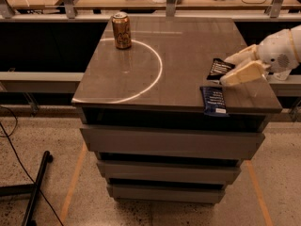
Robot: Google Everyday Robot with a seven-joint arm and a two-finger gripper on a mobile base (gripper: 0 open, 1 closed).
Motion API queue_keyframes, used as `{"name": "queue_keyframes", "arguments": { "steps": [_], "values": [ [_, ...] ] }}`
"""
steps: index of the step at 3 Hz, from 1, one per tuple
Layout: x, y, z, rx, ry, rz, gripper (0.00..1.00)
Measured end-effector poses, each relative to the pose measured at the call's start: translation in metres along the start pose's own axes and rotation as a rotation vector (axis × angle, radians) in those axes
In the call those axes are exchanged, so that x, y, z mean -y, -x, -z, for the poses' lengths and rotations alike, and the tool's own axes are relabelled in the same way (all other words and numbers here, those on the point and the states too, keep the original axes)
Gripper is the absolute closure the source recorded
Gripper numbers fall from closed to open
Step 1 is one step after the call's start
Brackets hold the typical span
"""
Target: Move rxbar chocolate near rxbar blueberry
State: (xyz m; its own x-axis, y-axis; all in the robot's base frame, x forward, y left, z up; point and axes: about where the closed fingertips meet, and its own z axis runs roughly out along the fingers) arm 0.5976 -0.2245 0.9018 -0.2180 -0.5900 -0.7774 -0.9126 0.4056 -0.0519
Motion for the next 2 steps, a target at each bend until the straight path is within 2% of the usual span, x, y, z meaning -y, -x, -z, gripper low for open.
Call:
{"name": "queue_keyframes", "arguments": {
  "steps": [1,2],
  "values": [
    [-0.0215,-0.0261,0.0236,-0.007,0.002,-0.021,0.55],
    [-0.0193,-0.0236,0.0190,-0.006,0.005,-0.019,0.32]
  ]
}}
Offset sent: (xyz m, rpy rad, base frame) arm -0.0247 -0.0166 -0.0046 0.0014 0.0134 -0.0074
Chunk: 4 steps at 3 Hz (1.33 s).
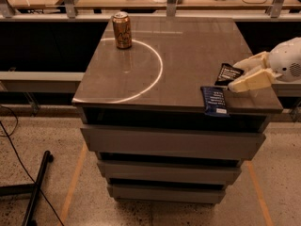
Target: Move rxbar chocolate near rxbar blueberry
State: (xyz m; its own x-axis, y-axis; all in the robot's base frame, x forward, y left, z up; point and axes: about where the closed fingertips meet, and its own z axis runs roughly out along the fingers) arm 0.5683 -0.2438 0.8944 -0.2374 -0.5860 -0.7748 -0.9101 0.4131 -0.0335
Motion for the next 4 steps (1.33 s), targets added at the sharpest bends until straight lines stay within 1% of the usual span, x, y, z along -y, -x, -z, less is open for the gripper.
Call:
{"name": "queue_keyframes", "arguments": {
  "steps": [1,2,4],
  "values": [
    [-0.0002,0.0003,-0.0027,0.000,0.005,0.001,0.08],
    [-0.0004,0.0005,-0.0048,0.001,0.008,0.001,0.00],
    [0.0084,-0.0018,0.0017,0.018,-0.008,0.019,0.00]
  ]
}}
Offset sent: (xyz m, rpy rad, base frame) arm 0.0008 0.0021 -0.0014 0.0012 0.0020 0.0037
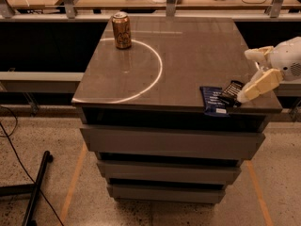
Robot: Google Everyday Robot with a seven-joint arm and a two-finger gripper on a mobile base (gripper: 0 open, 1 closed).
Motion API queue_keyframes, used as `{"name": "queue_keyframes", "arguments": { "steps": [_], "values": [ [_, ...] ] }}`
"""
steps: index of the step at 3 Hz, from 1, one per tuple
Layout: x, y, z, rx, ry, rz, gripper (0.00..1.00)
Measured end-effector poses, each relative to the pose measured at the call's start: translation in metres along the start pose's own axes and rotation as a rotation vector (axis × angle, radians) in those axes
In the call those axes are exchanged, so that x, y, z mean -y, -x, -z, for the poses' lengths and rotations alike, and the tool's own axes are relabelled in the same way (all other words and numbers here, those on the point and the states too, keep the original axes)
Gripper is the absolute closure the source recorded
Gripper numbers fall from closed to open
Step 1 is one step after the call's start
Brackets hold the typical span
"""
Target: Move rxbar chocolate near rxbar blueberry
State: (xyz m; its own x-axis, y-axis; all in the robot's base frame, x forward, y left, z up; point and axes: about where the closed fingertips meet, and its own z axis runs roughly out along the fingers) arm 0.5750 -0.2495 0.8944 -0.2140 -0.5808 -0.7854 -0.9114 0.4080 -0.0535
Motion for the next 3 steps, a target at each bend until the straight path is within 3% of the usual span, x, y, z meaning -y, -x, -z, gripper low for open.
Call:
{"name": "queue_keyframes", "arguments": {
  "steps": [1,2,3],
  "values": [
    [0.009,-0.004,0.045,0.017,-0.066,0.029,0.00],
    [0.016,-0.008,0.106,0.032,-0.169,0.046,0.00],
    [0.016,-0.007,0.097,0.032,-0.154,0.046,0.00]
  ]
}}
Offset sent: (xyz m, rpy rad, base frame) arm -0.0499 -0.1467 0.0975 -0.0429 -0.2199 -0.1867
